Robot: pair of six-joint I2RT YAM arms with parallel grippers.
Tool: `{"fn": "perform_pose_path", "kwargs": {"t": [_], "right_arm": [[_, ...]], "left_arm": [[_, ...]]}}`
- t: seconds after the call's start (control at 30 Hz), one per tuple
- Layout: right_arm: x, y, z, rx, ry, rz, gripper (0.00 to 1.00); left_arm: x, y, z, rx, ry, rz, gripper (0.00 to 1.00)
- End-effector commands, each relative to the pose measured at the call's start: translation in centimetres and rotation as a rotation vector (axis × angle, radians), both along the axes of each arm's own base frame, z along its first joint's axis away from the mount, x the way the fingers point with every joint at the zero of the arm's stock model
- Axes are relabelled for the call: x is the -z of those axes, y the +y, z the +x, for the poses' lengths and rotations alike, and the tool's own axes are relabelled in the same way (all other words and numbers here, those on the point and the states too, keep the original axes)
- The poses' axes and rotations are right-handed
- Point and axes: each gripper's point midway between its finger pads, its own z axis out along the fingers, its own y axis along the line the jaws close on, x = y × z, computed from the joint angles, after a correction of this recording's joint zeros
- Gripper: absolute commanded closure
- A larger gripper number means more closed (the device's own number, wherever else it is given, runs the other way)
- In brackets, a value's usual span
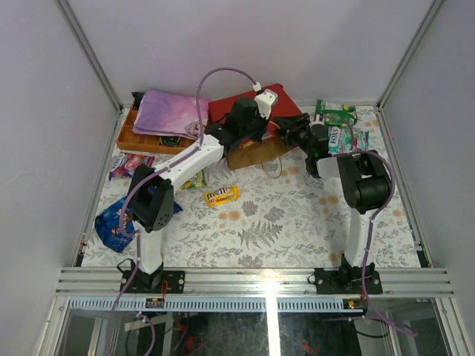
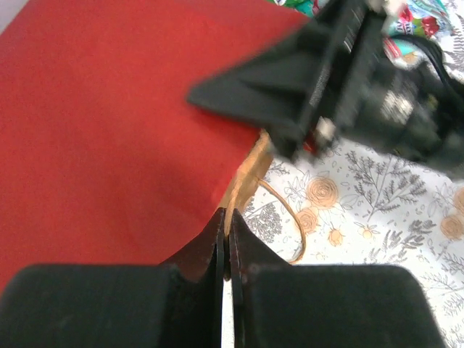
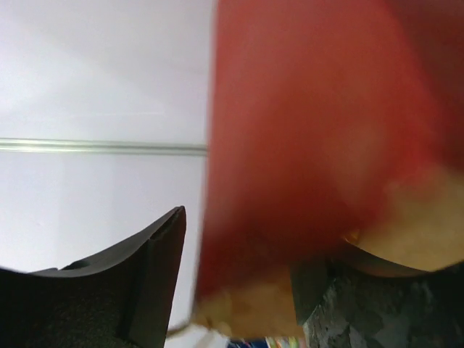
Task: Take the snacks out of the paper bag
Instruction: Adjust the paper bag at the center of the board.
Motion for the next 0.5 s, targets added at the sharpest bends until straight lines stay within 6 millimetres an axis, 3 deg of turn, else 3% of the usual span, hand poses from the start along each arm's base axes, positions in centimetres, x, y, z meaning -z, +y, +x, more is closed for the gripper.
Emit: {"fn": "perform_pose_path", "kwargs": {"t": [0.0,0.2,0.37,0.47], "right_arm": [[0.1,-1.0,-4.2,0.032,-0.019,-0.01,0.37],[2.4,-4.0,-9.2,0.184,-0.022,0.066,0.37],[2.8,-3.3,-10.5,0.198,-0.052,0.102,0.35],[4.0,-2.2,-10.0,0.178,-0.015,0.122,0.33]], "left_arm": [[-0.5,0.0,1.7,-0.064,-0.029,0.019,1.0],[-0.2,0.1,3.2,-0.14,-0.018,0.012,1.0],[-0.3,1.1,4.6,-0.228,-0.014,-0.004,1.0],[-1.0,1.8,5.1,-0.26,-0.018,-0.024,1.0]]}}
